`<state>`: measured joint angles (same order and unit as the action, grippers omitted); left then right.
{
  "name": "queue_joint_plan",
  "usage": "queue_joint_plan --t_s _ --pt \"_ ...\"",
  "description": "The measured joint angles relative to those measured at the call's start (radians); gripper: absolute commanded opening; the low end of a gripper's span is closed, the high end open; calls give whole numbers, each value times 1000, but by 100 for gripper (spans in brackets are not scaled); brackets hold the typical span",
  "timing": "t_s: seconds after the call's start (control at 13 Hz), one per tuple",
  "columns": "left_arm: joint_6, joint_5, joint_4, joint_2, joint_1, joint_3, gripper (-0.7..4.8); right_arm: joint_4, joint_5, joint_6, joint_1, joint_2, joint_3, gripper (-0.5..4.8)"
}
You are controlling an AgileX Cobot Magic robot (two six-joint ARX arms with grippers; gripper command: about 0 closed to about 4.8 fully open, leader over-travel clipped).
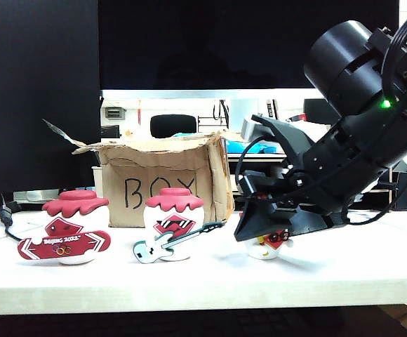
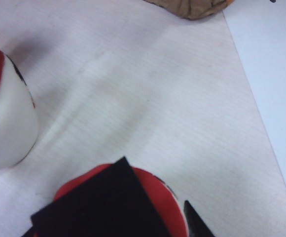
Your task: Put the doll that is least similar in size compared to the others into the paper box.
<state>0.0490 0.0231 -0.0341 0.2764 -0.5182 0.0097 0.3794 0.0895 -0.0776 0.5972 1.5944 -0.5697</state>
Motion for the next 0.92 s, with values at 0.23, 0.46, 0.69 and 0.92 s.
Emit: queue_joint_plan --t_s 0.23,0.46,0.69,0.92 --pt "0 0 0 0 0 0 -5 0 0 0 0 0 0 147" --pt "0 0 0 0 0 0 -5 -26 23 0 0 -154 -14 147" --pt "0 0 0 0 0 0 -5 -85 126 -5 0 -315 -154 147" --pt "0 0 0 0 0 0 -5 -115 139 9 0 -178 -363 147"
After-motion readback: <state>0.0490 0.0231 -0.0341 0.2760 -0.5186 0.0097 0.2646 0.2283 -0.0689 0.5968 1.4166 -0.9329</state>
